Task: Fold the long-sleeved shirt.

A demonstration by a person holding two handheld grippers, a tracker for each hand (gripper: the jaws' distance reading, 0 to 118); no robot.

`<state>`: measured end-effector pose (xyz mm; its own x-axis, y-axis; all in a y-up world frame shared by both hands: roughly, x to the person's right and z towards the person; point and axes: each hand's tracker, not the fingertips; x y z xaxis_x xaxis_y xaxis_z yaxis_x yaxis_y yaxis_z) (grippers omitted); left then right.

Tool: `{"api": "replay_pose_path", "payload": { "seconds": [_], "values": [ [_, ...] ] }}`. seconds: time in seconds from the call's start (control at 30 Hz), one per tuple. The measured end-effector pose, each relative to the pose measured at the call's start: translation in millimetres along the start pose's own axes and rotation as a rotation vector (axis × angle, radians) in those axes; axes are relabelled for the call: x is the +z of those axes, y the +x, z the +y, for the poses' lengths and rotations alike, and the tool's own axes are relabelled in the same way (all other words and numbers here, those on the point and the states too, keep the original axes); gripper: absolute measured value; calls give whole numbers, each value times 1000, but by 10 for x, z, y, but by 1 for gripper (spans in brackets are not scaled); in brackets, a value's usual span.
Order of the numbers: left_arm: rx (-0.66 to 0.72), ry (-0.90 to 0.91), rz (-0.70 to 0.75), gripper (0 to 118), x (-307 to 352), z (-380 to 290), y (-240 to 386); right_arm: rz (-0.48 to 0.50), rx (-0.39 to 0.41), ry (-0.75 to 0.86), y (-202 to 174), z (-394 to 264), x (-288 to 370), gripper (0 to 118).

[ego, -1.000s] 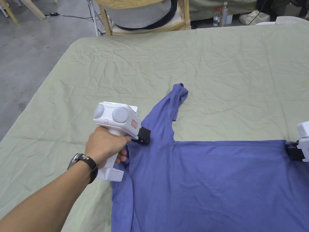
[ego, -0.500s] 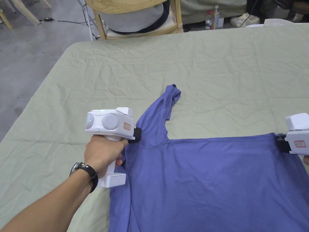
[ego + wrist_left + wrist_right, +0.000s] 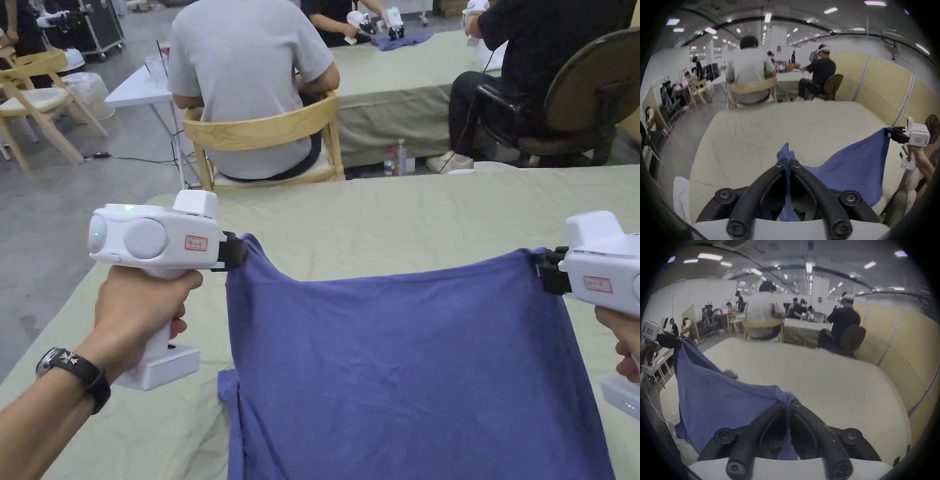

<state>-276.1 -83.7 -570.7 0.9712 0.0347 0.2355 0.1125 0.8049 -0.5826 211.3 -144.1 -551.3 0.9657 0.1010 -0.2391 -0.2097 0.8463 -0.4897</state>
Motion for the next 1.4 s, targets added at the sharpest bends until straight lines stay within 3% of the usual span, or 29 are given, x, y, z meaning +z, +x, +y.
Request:
{"api": "replay_pose_path", "payload": {
  "seconds": [0.1,0.33,0.73,0.93,1.07,1.4],
  "values": [
    [-17,89,3,3,544,298,64,-21,-14,94,66,296,521,6],
    [-74,277,21,3,1683,1022,191,-103,37,288,136,1029,1603,6],
    [-113,541,81,3,3193,2261,261,-202,59,513,325,2448,2918,6],
    [-112,613,82,3,3682,2661,431,-254,66,577,398,2969,3434,7],
    [-74,657,60,3,3862,2927,356,-238,-14,632,493,3224,3751,7],
    [-99,716,64,3,4027,3207,323,-291,32,648,480,3578,4062,7]
  ]
}}
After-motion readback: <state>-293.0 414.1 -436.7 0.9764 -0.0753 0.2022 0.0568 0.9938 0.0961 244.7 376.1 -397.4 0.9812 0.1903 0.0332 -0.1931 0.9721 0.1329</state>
